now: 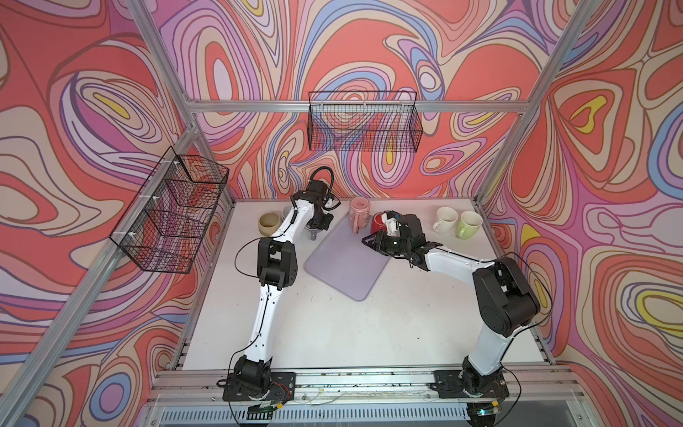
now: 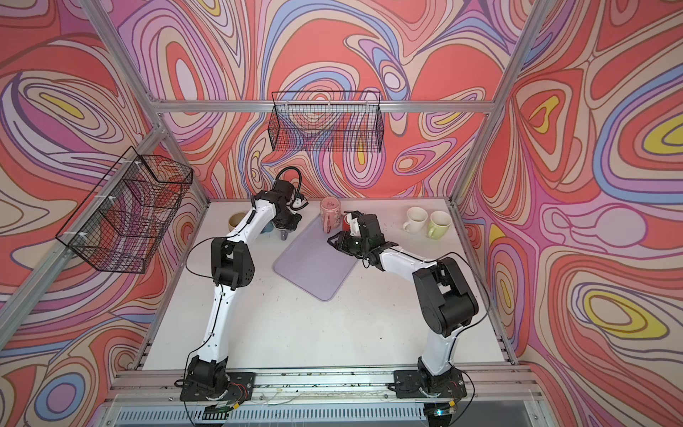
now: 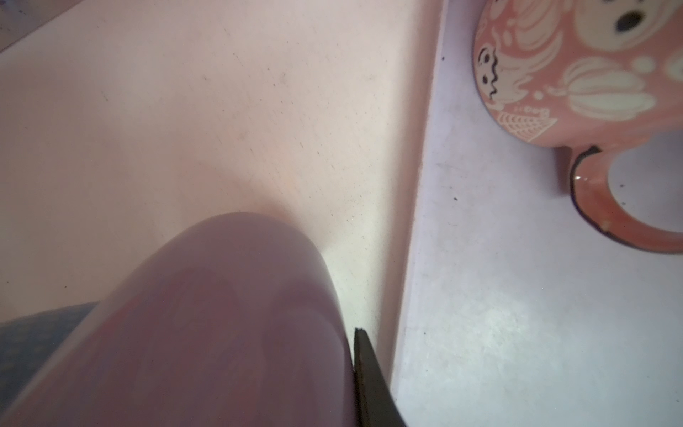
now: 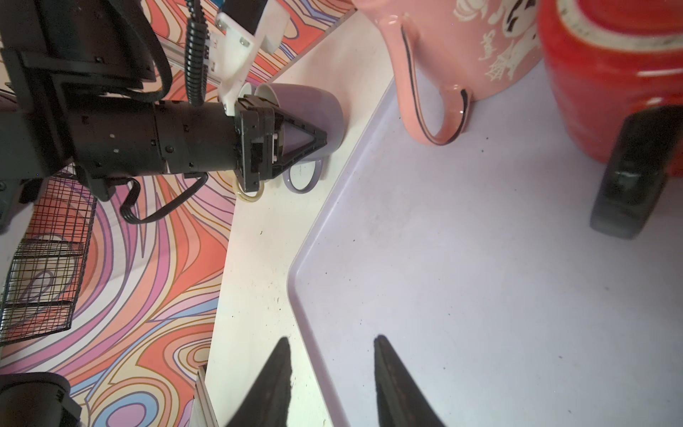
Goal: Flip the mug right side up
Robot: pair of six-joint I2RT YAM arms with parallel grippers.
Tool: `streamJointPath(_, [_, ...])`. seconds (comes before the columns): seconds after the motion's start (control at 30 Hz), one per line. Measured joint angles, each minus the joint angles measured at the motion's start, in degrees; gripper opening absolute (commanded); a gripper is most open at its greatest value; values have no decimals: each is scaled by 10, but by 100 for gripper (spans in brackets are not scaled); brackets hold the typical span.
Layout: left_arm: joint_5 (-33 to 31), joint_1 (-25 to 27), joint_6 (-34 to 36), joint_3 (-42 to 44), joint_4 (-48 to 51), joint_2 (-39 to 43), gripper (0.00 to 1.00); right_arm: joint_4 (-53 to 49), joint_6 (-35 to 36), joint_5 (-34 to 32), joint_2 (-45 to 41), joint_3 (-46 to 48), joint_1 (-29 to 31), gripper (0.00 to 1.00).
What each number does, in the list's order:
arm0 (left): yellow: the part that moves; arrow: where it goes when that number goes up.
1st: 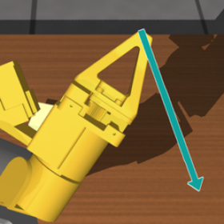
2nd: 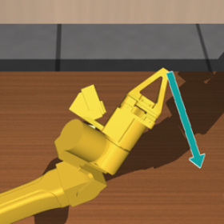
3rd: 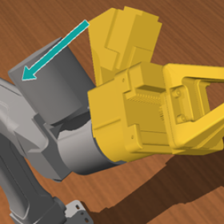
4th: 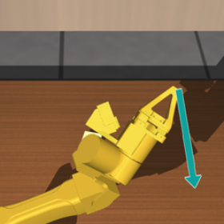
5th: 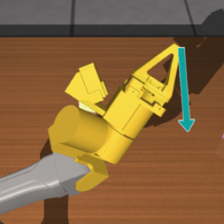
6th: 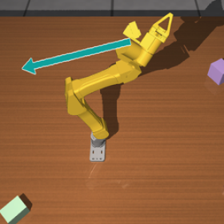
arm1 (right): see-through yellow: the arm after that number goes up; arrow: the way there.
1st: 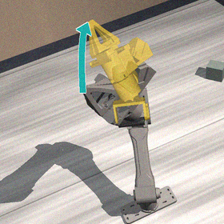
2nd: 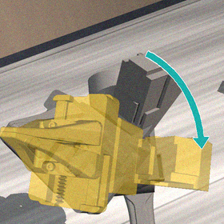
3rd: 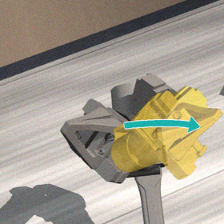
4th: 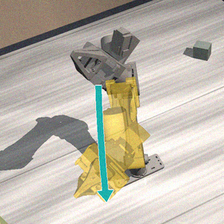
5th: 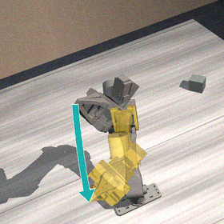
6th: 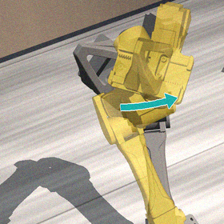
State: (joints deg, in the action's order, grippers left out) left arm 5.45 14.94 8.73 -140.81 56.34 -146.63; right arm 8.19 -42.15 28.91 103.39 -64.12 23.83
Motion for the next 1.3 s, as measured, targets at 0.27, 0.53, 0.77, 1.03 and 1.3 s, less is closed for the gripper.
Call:
streamJointPath(0.27, [0,0,-4,0,0,0,13,0,-1,0,0,0,0,38])
streamJointPath(0.53, [-6,0,-4,0,-17,0,20,0,-2,0,0,0,0,38])
streamJointPath(0.77, [-8,0,-4,0,-24,0,21,0,-2,0,0,0,0,38])
streamJointPath(1.03, [-12,0,-4,0,-26,0,26,0,-2,0,0,0,0,38])
streamJointPath(1.3, [-19,0,-4,0,-33,0,29,0,-2,0,0,0,1,39])
